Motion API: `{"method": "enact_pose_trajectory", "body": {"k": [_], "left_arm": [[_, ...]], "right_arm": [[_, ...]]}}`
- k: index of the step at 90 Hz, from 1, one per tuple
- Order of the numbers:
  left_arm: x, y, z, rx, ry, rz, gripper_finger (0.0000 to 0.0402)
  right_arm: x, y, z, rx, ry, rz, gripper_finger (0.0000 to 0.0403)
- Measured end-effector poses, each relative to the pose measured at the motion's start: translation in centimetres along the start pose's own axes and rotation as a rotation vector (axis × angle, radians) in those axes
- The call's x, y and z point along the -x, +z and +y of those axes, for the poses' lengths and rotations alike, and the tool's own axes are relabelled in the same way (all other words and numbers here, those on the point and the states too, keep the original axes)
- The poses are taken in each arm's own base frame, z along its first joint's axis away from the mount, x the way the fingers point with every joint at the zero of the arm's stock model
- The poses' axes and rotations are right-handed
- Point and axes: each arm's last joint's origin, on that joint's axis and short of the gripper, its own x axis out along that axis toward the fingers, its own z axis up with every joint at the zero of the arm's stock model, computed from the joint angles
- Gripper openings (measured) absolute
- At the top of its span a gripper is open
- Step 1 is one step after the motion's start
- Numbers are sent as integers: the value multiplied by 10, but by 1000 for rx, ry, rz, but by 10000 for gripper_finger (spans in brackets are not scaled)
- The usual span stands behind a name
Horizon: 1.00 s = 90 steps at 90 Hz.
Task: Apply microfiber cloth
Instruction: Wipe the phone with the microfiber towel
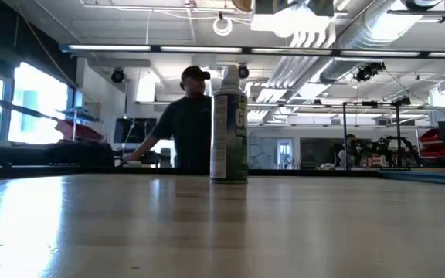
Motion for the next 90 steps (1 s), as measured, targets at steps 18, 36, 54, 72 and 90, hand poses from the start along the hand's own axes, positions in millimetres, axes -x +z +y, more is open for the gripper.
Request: {"method": "enact_pose_trajectory", "body": {"k": [18, 36, 54, 72, 90], "left_arm": [[0, -18, 17, 31, 15, 29, 17], [6, -54, 30, 186, 48, 104, 16], [19, -86, 30, 450, 66, 104, 16], [27, -110, 12, 847, 69, 97, 16], [33, -124, 4, 1204, 9, 73, 16]], "right_arm": [[4, 2, 17, -11, 25, 3, 0], [30, 17, 38, 39, 30, -22, 0], [69, 23, 37, 54, -146, 76, 0], [84, 12, 19, 8, -345, 225, 0], [74, -11, -9, -88, -471, 389, 0]]}}
